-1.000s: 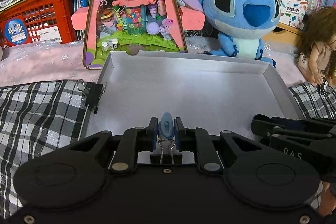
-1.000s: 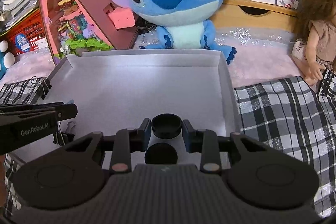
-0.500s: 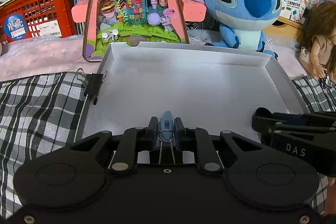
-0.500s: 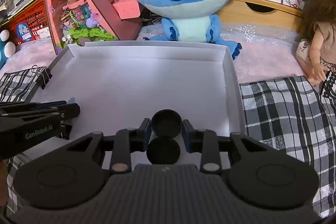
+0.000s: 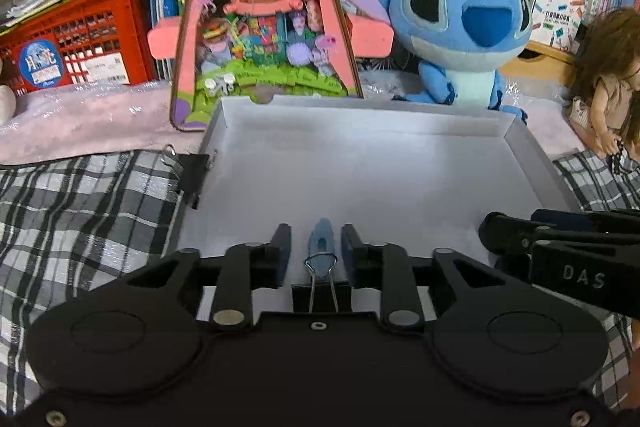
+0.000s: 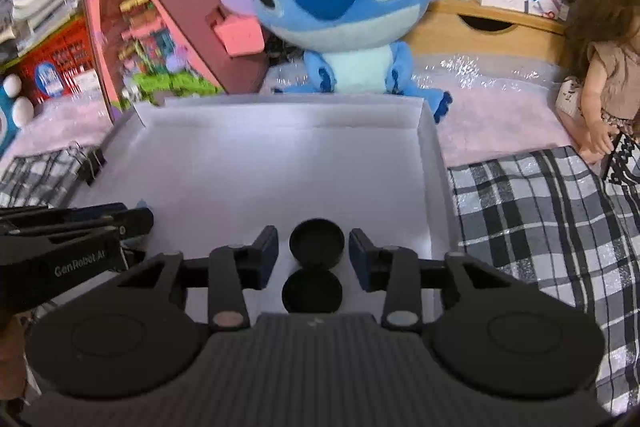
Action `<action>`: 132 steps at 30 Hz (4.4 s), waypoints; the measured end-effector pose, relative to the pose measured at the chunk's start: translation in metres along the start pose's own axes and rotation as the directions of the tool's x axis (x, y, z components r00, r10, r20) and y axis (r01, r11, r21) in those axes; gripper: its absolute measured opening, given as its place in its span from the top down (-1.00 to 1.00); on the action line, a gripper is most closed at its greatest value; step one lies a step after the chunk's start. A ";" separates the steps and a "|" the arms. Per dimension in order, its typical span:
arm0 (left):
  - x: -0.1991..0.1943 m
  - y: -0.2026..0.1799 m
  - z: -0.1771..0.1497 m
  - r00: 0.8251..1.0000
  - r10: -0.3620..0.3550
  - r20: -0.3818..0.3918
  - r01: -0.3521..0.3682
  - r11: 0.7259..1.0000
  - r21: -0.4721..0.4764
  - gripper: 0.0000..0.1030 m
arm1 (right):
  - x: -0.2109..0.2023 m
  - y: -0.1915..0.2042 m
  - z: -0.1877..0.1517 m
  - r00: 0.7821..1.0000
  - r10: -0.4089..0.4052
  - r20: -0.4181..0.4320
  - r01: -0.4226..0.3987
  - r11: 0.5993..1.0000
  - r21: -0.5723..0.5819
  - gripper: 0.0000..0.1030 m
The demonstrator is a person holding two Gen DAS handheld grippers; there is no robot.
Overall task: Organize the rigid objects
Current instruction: 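Open the left tool to drop the blue piece while the right tool releases the cap, then lift both tools out of the box and move back over the cloth, then lower the left tool onto a black round cap while the right tool lowers onto the small blue-based figure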
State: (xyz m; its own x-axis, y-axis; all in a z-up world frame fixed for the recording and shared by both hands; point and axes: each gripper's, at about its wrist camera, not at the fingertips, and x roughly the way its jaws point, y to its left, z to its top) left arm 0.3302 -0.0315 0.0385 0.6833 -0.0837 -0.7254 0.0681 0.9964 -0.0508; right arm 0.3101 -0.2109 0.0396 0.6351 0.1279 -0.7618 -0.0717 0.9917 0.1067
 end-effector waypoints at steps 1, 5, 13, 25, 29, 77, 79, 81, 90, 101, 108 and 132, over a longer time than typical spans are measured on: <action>-0.004 0.001 0.000 1.000 0.001 0.005 -0.001 1.000 -0.003 0.36 | -0.004 0.000 0.001 1.000 -0.001 0.008 0.001 1.000 -0.001 -0.13; -0.024 0.000 -0.005 0.999 0.002 0.039 -0.002 1.000 -0.003 0.18 | -0.023 -0.004 0.000 0.999 0.002 0.049 -0.002 1.000 0.007 -0.22; -0.067 -0.003 -0.028 0.995 -0.016 0.101 0.011 0.998 0.054 0.06 | -0.062 -0.005 -0.020 0.993 0.002 0.122 0.005 0.999 -0.054 -0.40; -0.127 -0.002 -0.070 0.983 -0.085 0.162 0.077 0.996 0.054 -0.10 | -0.114 0.000 -0.073 0.977 0.044 0.211 -0.018 0.992 -0.126 -0.64; -0.141 -0.002 -0.088 0.981 -0.101 0.165 0.095 0.995 0.043 -0.11 | -0.131 0.003 -0.092 0.968 0.049 0.246 -0.009 0.987 -0.159 -0.70; -0.185 0.014 -0.246 0.965 -0.054 0.258 0.036 0.996 0.076 -0.42 | -0.168 0.029 -0.243 0.927 0.047 0.371 0.051 0.967 -0.251 -0.96; -0.185 0.015 -0.248 0.965 -0.048 0.257 0.030 0.997 0.074 -0.42 | -0.167 0.027 -0.243 0.929 0.045 0.368 0.048 0.969 -0.241 -0.96; -0.185 0.015 -0.250 0.965 -0.044 0.257 0.025 0.997 0.076 -0.42 | -0.167 0.026 -0.244 0.930 0.043 0.364 0.045 0.972 -0.230 -0.96; -0.185 0.015 -0.253 0.964 -0.036 0.262 0.016 0.997 0.080 -0.42 | -0.163 0.025 -0.250 0.936 0.035 0.350 0.050 0.972 -0.229 -0.96; -0.186 0.020 -0.257 0.964 -0.033 0.264 0.013 0.997 0.078 -0.34 | -0.162 0.022 -0.250 0.935 0.024 0.354 0.056 0.975 -0.213 -0.96; -0.182 0.021 -0.253 0.966 -0.023 0.258 0.007 0.998 0.063 -0.16 | -0.164 0.016 -0.251 0.929 0.018 0.370 0.057 0.980 -0.191 -0.94; -0.174 0.016 -0.249 0.969 -0.013 0.248 -0.006 0.997 0.076 0.14 | -0.164 0.010 -0.251 0.940 -0.036 0.340 0.113 0.972 -0.208 -0.32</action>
State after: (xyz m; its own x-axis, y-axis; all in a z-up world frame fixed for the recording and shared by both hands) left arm 0.0315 0.0029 -0.0069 0.8412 -0.0981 -0.5318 0.1193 0.9928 0.0055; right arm 0.0123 -0.2189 0.0055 0.8609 0.0799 -0.5024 -0.1580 0.9807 -0.1148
